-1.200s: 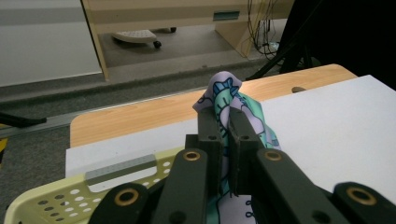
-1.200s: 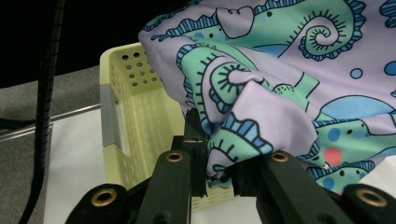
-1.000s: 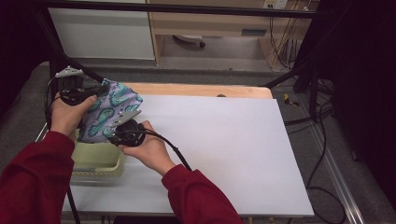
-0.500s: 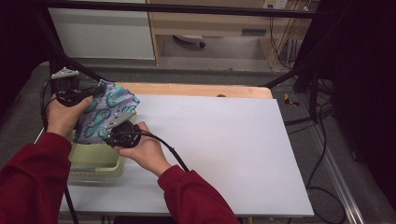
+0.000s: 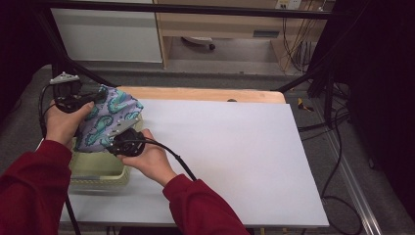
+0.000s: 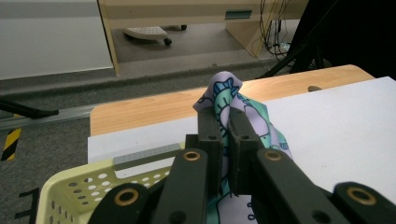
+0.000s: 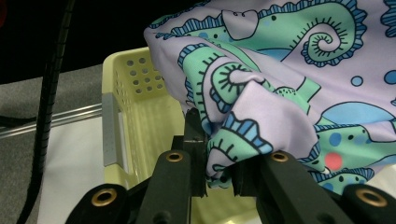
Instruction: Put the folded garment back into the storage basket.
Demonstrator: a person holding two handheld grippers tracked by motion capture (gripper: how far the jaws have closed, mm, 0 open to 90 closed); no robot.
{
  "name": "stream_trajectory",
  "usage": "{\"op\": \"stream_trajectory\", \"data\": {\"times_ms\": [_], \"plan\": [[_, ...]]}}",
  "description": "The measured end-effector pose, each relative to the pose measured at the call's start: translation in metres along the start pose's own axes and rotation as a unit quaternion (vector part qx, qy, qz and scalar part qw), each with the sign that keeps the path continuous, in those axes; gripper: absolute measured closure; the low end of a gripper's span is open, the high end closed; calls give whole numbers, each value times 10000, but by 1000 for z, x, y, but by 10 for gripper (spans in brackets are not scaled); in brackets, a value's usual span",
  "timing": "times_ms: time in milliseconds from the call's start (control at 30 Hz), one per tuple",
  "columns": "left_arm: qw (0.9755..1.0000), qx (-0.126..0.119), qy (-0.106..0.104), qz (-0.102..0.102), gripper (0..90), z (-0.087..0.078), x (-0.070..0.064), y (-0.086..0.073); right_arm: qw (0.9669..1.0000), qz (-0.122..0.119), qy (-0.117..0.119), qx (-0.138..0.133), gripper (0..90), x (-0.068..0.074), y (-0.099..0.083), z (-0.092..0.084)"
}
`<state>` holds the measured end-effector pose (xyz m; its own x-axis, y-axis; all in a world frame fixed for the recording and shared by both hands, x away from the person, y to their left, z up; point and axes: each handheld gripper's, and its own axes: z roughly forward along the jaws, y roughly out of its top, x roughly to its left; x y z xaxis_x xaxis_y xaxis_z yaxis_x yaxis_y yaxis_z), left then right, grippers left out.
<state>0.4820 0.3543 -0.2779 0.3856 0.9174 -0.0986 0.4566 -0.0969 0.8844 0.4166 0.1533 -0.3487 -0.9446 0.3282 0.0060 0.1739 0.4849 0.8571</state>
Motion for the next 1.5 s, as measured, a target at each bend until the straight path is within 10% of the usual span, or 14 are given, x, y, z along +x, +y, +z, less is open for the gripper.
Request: {"op": "stream_trajectory", "data": {"times_ms": [1500], "plan": [[9997, 199, 80, -73, 859, -2, 17, -16, 9996, -195, 138, 133, 793, 14, 2, 16]]}}
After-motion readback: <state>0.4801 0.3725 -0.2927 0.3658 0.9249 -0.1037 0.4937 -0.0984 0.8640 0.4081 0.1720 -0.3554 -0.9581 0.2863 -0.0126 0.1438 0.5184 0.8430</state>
